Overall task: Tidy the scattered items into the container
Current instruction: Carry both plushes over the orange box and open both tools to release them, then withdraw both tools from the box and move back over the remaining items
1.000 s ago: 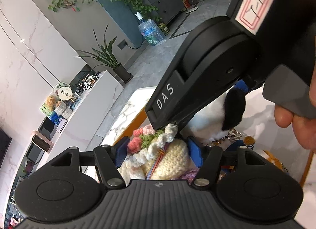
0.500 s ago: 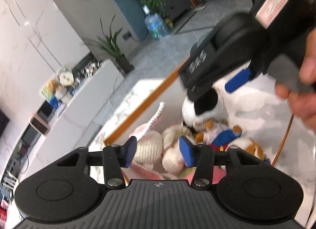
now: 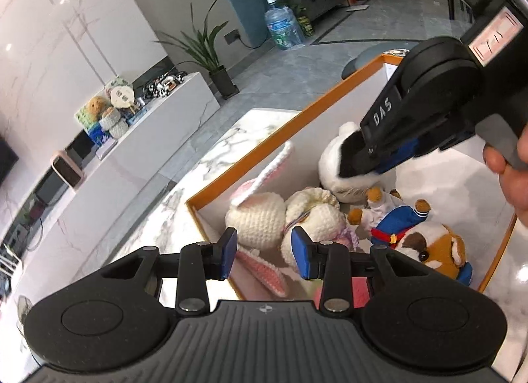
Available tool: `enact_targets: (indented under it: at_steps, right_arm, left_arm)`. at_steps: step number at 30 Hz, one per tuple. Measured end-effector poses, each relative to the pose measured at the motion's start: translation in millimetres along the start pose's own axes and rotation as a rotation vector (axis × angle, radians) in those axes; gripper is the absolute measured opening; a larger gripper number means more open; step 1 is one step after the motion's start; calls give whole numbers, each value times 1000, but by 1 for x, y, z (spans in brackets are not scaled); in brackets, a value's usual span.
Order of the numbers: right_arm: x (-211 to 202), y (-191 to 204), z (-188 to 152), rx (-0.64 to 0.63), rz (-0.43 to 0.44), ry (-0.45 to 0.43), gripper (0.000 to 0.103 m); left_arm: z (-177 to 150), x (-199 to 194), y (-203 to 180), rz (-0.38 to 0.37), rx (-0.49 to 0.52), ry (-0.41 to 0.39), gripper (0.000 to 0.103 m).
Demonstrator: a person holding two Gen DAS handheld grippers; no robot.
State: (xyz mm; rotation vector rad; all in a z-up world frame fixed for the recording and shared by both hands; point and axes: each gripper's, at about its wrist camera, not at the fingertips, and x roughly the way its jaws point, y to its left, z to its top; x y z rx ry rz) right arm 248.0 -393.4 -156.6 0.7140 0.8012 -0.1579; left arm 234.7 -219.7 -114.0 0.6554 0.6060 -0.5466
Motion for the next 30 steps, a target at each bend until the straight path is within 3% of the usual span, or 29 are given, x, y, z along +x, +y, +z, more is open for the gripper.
enact_targets:
  at_steps: [4, 16, 19, 27, 30]
  right_arm:
    - [8, 13, -7, -12, 64, 61, 3]
    - [18, 29, -16, -49, 16, 103, 3]
    - [10, 35, -18, -76, 3, 94, 9]
    - [-26, 54, -28, -144, -14, 48, 12]
    - [-44, 62, -34, -169, -14, 26, 21]
  left_arm:
    - [-4, -4, 8, -11, -26, -3, 43]
    - [-2, -11, 18, -53, -87, -30, 43]
    - [0, -15, 21, -64, -108, -40, 44]
    - [1, -49, 24, -38, -134, -62, 44]
    - [0, -65, 26, -25, -159, -67, 45]
